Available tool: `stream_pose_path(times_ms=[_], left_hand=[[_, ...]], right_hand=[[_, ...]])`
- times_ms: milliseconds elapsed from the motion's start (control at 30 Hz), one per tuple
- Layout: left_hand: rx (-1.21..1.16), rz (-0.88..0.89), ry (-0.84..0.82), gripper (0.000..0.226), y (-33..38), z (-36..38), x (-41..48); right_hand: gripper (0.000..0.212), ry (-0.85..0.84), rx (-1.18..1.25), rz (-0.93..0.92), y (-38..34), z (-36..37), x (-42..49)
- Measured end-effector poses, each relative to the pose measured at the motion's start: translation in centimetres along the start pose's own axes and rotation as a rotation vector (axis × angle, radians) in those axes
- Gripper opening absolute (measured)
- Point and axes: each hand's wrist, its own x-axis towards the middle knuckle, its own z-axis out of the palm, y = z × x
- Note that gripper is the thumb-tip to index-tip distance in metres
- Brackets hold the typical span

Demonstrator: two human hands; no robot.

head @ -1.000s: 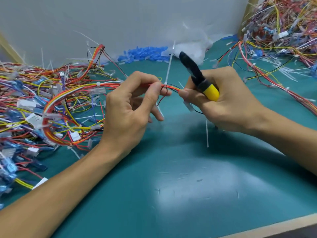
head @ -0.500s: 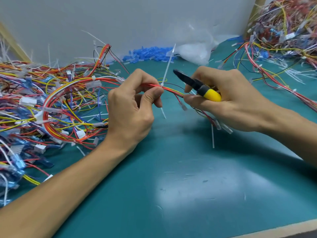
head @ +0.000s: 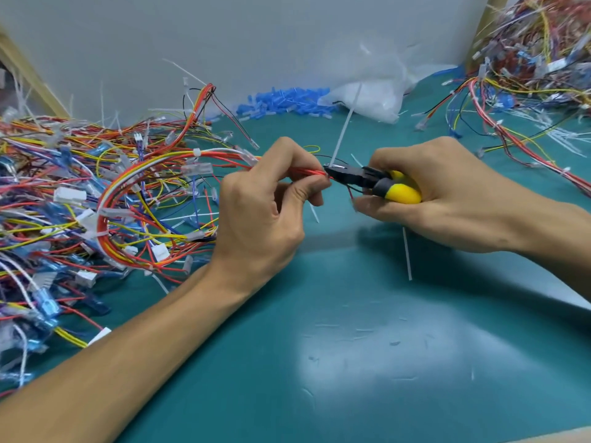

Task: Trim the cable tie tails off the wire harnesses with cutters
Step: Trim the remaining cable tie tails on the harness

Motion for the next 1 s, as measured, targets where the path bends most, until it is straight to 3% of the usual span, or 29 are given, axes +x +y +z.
stream_pose_path(times_ms=[533,800,1000], left_hand=[[-0.199,-0.146,-0.118,0.015,0.53,-0.5,-0.19],[-0.272,-0.234,-0.156,0.016,0.7,-0.5,0.21],[-0.366,-0.302,-0.166,0.018,0.69,-0.59,0.23]], right_hand=[[0.033,0.061,0.084,0.049,-0.77,0.14,-0.38],[0.049,0.125,0.077,-0.006,-0.8,0.46,-0.41],[0.042,0.172,0.022,-0.06,-0.64,0.41,-0.33]])
